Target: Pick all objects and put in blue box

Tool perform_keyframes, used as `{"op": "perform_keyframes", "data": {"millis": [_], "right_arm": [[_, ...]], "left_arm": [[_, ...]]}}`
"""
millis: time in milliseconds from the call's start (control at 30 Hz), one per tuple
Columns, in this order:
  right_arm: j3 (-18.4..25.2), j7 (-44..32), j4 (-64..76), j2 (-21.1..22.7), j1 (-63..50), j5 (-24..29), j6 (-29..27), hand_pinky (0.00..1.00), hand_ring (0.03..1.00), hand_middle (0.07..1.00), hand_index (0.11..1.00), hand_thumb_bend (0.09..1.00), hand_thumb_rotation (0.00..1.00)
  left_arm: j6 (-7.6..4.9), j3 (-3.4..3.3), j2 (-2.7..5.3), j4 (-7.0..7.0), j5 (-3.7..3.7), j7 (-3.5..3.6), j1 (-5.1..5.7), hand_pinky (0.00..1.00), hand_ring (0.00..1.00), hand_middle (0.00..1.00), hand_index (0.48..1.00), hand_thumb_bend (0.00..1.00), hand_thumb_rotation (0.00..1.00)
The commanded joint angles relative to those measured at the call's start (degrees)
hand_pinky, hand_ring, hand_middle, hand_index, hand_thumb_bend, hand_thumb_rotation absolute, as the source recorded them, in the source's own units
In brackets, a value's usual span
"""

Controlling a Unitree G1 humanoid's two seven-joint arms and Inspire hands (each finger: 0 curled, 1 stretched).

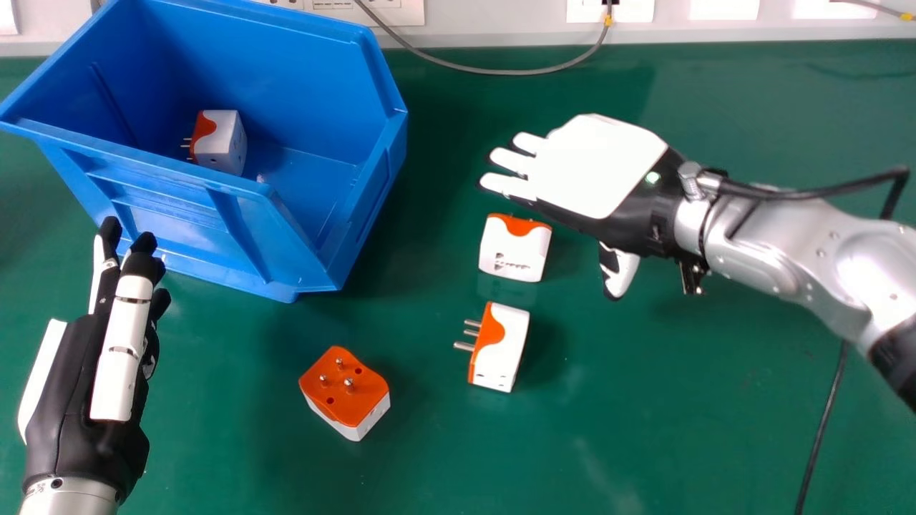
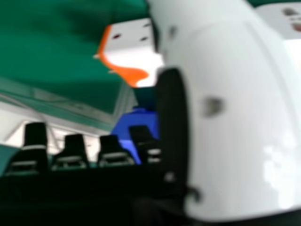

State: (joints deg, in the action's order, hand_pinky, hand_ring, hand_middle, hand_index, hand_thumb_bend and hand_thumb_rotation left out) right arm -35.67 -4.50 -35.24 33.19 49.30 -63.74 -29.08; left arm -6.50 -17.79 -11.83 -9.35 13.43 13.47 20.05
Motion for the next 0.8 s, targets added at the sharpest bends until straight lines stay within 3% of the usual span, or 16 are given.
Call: {"op": "perform_keyframes", "data": {"millis": [0, 100, 333, 433, 600, 700, 767], "right_arm": [[-0.8, 1.6, -0.9, -0.6, 4.5, -0.6, -1.1, 0.84, 0.965, 0.991, 0.928, 0.434, 0.00], [-1.6, 1.5, -1.5, -1.1, 5.8, -0.7, -1.6, 0.84, 0.966, 0.992, 0.929, 0.419, 0.00], [-4.6, 4.3, -4.7, -3.2, 8.6, -2.6, -2.2, 0.84, 0.966, 0.993, 0.929, 0.421, 0.00], [-6.4, 7.1, -6.9, -4.0, 10.4, -4.1, -2.9, 0.84, 0.966, 0.992, 0.924, 0.426, 0.00], [-8.4, 9.5, -9.6, -5.6, 12.2, -5.7, -3.0, 0.83, 0.962, 0.980, 0.901, 0.432, 0.00], [-9.4, 9.9, -10.8, -6.5, 12.6, -6.1, -2.8, 0.83, 0.958, 0.974, 0.888, 0.450, 0.00], [-10.2, 10.8, -11.6, -6.9, 12.8, -6.8, -2.7, 0.83, 0.951, 0.967, 0.880, 0.478, 0.00]], "left_arm": [[-0.56, -0.34, -0.15, -1.72, -0.40, -0.33, 0.55, 1.00, 1.00, 1.00, 1.000, 0.44, 0.95], [-0.24, -0.16, 0.00, -2.70, -0.45, -0.51, 1.09, 1.00, 1.00, 1.00, 1.000, 0.44, 0.95], [-0.04, -0.21, -0.24, -2.76, -0.61, -0.77, 1.50, 1.00, 1.00, 1.00, 1.000, 0.44, 0.95], [0.89, 0.07, -0.06, -4.42, -0.68, -1.21, 2.14, 1.00, 1.00, 1.00, 1.000, 0.44, 0.95], [1.63, 0.26, -0.01, -5.86, -0.64, -1.48, 2.58, 1.00, 1.00, 1.00, 1.000, 0.45, 0.95], [0.58, 0.04, -0.07, -4.25, -0.42, -0.95, 2.27, 1.00, 1.00, 1.00, 1.000, 0.45, 0.95], [0.58, -0.03, -0.11, -4.33, -0.49, -0.92, 2.29, 1.00, 1.00, 1.00, 1.000, 0.45, 0.95]]}}
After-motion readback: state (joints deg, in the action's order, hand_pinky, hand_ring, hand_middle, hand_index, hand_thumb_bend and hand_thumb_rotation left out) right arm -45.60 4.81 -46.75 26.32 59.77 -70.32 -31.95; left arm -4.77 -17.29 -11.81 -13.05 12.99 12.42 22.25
